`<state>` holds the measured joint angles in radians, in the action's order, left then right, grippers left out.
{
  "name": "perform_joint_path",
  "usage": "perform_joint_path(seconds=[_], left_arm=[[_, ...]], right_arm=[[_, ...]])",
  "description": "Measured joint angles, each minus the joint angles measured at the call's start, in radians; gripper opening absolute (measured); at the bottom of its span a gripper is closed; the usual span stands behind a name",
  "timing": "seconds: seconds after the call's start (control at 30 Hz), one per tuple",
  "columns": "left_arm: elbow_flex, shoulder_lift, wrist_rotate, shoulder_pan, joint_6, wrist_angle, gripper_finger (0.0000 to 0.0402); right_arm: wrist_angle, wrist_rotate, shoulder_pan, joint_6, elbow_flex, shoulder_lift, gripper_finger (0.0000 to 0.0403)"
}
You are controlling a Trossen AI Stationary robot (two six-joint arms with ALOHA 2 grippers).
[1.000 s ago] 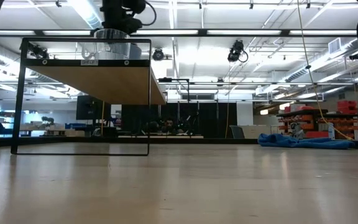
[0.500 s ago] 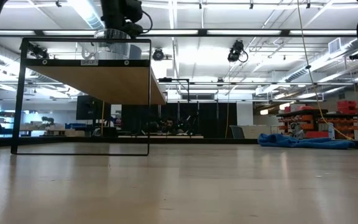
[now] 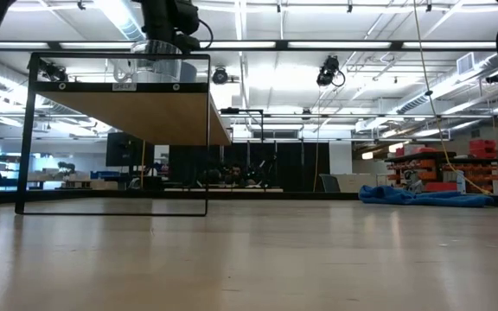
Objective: Stack small to large cups/mugs on shelf
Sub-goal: Put the black cup on the shelf
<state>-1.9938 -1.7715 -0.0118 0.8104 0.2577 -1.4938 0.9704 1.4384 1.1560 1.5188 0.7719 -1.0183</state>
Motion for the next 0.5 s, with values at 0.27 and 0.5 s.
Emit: perform_joint_path(seconds=[0.27,0.5], left_arm=[[-0.002,-0.021,0.02,0.0,-0.008,0.01,0.0008],[-0.002,-0.023,0.013,0.007,-0.009,0.006,0.0023]], right_arm=[[0.0,0.0,0.0,0.0,0.0,0.0,0.0075],[0.0,0.0,0.0,0.0,0.0,0.0,0.0075]])
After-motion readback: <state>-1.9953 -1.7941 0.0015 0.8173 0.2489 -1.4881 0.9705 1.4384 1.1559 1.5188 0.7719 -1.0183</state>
